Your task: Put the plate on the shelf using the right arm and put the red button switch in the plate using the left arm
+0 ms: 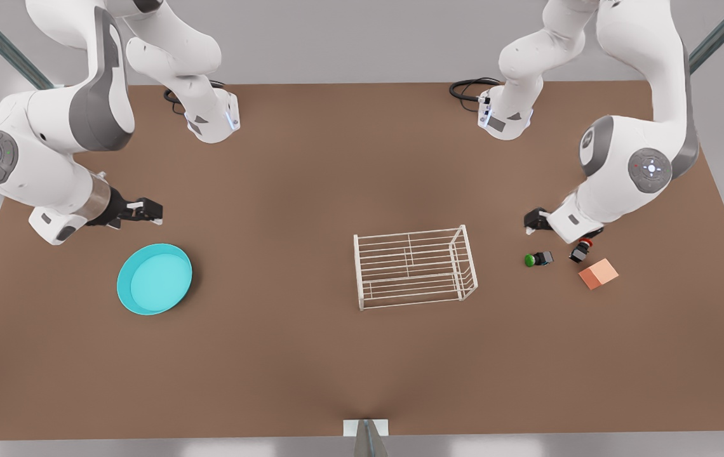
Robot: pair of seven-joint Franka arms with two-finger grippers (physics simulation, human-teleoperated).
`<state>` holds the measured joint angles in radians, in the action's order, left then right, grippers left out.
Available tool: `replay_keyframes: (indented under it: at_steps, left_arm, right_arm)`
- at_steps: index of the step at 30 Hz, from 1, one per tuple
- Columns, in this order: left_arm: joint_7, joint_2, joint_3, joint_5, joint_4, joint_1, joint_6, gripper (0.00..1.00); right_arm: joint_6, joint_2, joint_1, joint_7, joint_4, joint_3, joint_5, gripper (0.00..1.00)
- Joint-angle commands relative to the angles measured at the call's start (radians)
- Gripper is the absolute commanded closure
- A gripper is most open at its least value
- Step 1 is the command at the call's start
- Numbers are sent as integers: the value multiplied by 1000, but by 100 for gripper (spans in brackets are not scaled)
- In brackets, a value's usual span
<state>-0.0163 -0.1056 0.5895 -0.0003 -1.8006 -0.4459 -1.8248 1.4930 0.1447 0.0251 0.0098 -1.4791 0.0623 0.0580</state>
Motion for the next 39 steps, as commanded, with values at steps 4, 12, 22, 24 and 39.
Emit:
replay_keyframes:
  at_steps: [4,12,22,24,39]
  left_arm:
    - [21,-13,3,19,4,15,21,0]
    - [-398,-28,-13,141,-197,-73,-110,0]
    - [-488,70,-97,266,-522,-109,-531,0]
    - [-522,98,-117,267,-601,-109,-654,0]
    - [-815,-94,-143,358,-631,-247,-832,0]
  right_arm:
    - [21,3,-2,19,-16,-7,13,0]
    - [211,118,-47,-206,-159,-182,203,0]
    - [541,303,-151,-500,-237,-191,324,0]
    - [547,319,-175,-565,-237,-191,353,0]
    - [630,526,-320,-1028,-228,-191,413,0]
